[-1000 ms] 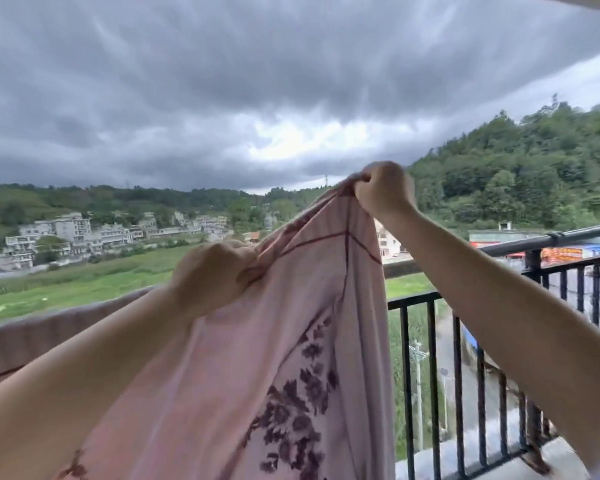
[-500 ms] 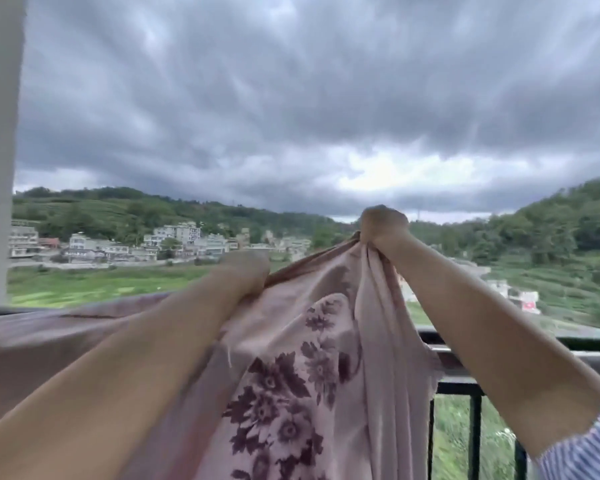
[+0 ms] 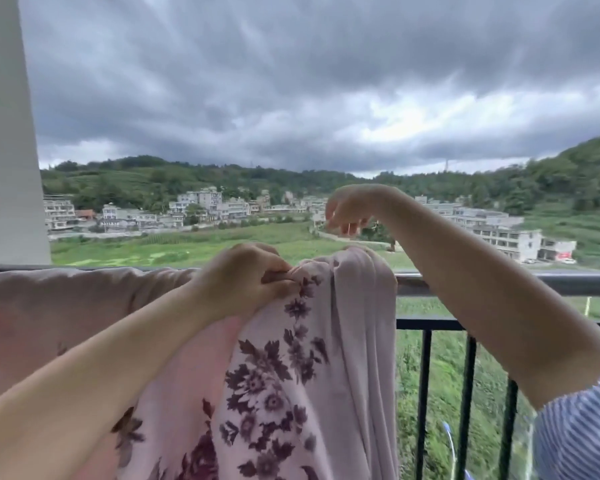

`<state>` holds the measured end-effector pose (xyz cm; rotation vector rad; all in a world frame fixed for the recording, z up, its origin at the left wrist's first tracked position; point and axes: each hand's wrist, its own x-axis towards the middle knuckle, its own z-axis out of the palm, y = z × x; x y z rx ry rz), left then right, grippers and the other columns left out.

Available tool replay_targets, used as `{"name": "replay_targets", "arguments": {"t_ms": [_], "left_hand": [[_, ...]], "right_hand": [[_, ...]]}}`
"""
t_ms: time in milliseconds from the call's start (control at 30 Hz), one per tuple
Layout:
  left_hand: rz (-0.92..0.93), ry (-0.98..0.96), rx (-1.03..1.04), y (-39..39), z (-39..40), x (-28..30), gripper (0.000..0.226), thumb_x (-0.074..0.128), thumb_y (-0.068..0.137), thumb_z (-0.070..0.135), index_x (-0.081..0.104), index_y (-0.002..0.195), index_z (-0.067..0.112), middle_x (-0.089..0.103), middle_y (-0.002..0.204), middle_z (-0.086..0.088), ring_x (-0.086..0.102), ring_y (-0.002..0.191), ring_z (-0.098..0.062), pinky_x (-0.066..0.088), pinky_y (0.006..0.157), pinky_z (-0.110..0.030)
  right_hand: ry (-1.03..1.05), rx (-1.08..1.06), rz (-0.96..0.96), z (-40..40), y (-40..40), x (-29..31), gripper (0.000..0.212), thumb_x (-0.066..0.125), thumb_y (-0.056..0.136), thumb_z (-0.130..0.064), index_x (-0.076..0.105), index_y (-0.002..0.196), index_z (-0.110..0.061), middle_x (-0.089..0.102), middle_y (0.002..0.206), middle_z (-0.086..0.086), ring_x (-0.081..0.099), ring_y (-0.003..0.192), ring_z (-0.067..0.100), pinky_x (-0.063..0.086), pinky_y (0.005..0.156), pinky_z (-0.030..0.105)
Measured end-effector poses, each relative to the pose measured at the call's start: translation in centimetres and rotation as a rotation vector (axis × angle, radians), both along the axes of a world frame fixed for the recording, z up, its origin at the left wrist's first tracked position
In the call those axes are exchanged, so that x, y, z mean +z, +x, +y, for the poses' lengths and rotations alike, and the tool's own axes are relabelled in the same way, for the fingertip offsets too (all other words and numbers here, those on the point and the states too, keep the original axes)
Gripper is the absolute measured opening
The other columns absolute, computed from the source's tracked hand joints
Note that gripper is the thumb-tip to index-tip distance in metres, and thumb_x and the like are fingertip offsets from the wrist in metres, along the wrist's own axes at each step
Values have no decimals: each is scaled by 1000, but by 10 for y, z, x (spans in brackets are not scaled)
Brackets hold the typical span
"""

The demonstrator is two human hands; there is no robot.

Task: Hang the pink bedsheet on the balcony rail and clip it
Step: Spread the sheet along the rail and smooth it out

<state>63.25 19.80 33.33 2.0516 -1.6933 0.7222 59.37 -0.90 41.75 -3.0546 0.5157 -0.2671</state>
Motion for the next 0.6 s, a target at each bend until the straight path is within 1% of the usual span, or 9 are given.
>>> {"name": "replay_targets", "arguments": {"t_ms": [67, 100, 167, 267, 333, 400, 433, 533, 600], "left_hand": [[-28, -59, 37, -7, -3, -2, 35, 58, 82, 40, 72, 88, 8, 51, 75, 0, 47, 73, -14, 43, 72, -28], [-52, -80, 70, -10, -5, -4, 30, 56, 85, 33, 72, 90, 8, 46, 75, 1, 45, 76, -14, 40, 74, -27], [-54, -89, 144, -16, -8, -7, 29, 52, 89, 28, 70, 87, 5, 42, 71, 3, 47, 76, -16, 42, 77, -28], [-36, -118, 191, -20, -12, -9, 30, 48, 91, 20, 66, 78, 0, 56, 74, -5, 57, 74, -22, 51, 80, -40], [-24, -160, 211, -24, -15, -6, 24, 49, 90, 16, 66, 82, 1, 65, 81, -9, 61, 76, -24, 53, 80, -38], [-55, -235, 232, -31, -16, -7, 16, 49, 89, 11, 63, 87, 2, 67, 82, -11, 63, 76, -27, 54, 71, -37], [-81, -272, 236, -36, -16, -10, 14, 49, 88, 6, 61, 85, 1, 66, 80, -13, 63, 72, -28, 54, 65, -37], [-88, -323, 202, -51, -18, -27, 10, 55, 81, 3, 61, 75, 0, 67, 70, -16, 64, 57, -31, 55, 53, -36], [-94, -349, 187, -63, -21, -47, 18, 60, 76, 22, 64, 71, 6, 68, 66, -9, 64, 54, -27, 53, 48, -32]], "right_hand": [[-167, 120, -170, 16, -38, -13, 27, 53, 89, -23, 61, 107, -6, 66, 107, 9, 58, 87, 16, 46, 77, 24], [-211, 175, -221, 24, -60, -23, 28, 53, 88, -26, 62, 107, -8, 66, 108, 8, 57, 88, 14, 45, 81, 23], [-203, 266, -207, 34, -102, -45, 31, 55, 86, -30, 61, 110, -11, 65, 110, 5, 53, 87, 8, 42, 83, 18], [-209, 335, -135, 29, -142, -72, 48, 63, 81, -19, 48, 127, -18, 53, 125, -3, 43, 105, 2, 32, 93, 11], [-300, 360, -242, 23, -149, -86, 55, 66, 77, -8, 48, 128, -18, 53, 128, 1, 49, 109, 8, 34, 97, 17], [-488, 411, -481, 15, -142, -101, 40, 69, 73, -10, 63, 112, -14, 67, 110, 8, 65, 95, 22, 50, 88, 37], [-559, 412, -565, 16, -138, -105, 28, 66, 74, -15, 68, 102, -13, 72, 98, 8, 68, 86, 23, 55, 80, 40], [-604, 479, -632, 19, -129, -102, 22, 54, 76, -20, 73, 84, -13, 72, 79, 3, 67, 73, 22, 58, 67, 34], [-567, 550, -600, 21, -129, -92, 20, 55, 75, -19, 73, 78, -11, 71, 77, 2, 65, 77, 23, 57, 72, 34]]}}
